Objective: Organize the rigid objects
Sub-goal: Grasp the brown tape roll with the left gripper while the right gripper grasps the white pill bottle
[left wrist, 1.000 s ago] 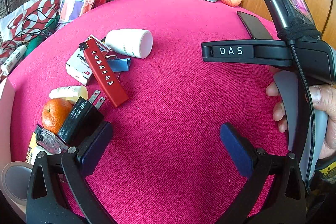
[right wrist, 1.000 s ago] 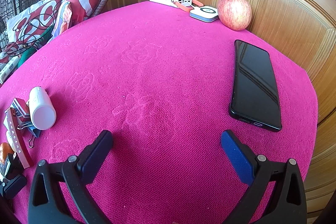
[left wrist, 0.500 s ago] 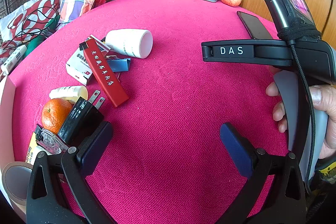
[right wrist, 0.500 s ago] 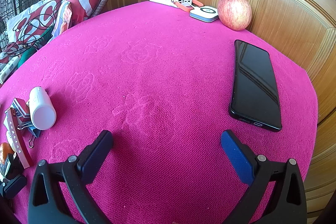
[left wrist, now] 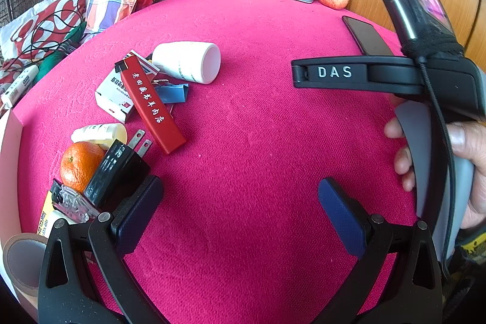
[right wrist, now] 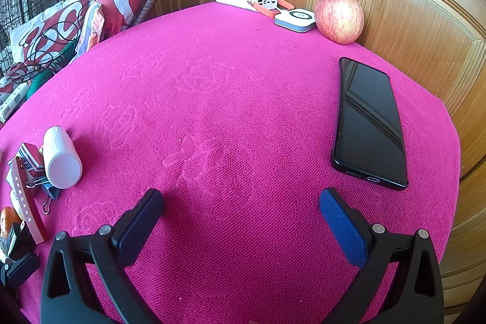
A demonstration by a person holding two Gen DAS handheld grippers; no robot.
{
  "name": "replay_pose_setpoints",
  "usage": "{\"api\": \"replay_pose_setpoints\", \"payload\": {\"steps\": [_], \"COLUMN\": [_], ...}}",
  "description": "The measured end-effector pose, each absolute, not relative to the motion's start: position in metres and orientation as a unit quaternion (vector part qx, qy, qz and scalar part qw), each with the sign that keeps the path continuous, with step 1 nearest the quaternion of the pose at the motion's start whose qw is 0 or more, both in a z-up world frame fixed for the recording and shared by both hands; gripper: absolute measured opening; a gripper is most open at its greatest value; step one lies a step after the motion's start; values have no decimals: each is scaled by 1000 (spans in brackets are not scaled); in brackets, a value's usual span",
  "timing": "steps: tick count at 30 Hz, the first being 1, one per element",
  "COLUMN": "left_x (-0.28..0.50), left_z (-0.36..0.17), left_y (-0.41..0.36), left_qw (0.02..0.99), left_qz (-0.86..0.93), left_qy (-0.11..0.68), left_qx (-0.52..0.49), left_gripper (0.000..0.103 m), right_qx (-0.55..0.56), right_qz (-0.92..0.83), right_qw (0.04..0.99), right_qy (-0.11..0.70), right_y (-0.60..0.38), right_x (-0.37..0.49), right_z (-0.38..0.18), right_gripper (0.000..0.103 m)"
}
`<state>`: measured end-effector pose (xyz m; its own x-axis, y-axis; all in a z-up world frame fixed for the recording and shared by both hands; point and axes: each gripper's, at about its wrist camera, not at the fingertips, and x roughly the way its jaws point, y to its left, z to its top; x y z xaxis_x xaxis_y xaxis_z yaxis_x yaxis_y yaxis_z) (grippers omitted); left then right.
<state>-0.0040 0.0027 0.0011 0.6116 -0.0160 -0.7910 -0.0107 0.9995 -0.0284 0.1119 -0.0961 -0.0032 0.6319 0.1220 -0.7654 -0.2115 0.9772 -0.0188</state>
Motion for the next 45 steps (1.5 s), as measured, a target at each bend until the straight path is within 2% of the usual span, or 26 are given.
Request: {"api": "replay_pose_setpoints", "payload": {"steps": [3, 8, 14, 19, 24, 29, 30, 32, 37, 39, 41, 43, 45], "left_x": [-20, -79, -128, -133, -125, -114, -112, -107, -98, -96, -94, -92, -92], "left_z": [11, 60, 85, 74, 55, 47, 45, 42, 32, 28, 22, 18, 16], "left_y": [3, 22, 78, 108, 116, 113, 114, 115, 108, 106, 103, 102, 103], "left_qw": [894, 933, 948, 932, 921, 910, 909, 905, 893, 890, 887, 883, 882], "left_qz": [-21, -16, 81, 112, 107, 120, 115, 106, 92, 87, 80, 84, 85], "left_qy": [446, 358, 302, 338, 367, 395, 399, 412, 440, 447, 455, 461, 463], "left_qx": [-31, -43, -62, -71, -71, -37, -37, -32, -10, -9, -9, -4, -7], "left_gripper": [103, 103, 103, 103, 103, 102, 101, 87, 73, 73, 62, 58, 57], "right_qx": [-52, -52, -49, -18, -19, -53, -53, -45, -89, -108, -121, -137, -150], "right_qz": [93, 93, 95, 179, 360, 404, 410, 420, 429, 440, 448, 455, 459], "right_qw": [902, 902, 902, 901, 882, 854, 851, 844, 839, 831, 821, 809, 801], "right_qy": [419, 418, 418, 395, 304, 324, 324, 329, 321, 324, 334, 346, 354], "right_y": [-97, -97, -97, -101, -90, -71, -68, -69, -49, -39, -29, -16, -5], "right_x": [112, 111, 111, 100, 71, 76, 79, 85, 92, 95, 100, 104, 107], "right_z": [-3, -3, -3, 5, 33, 42, 42, 43, 41, 38, 35, 28, 22], "right_gripper": [103, 103, 103, 103, 103, 103, 103, 103, 103, 95, 73, 65, 63]}}
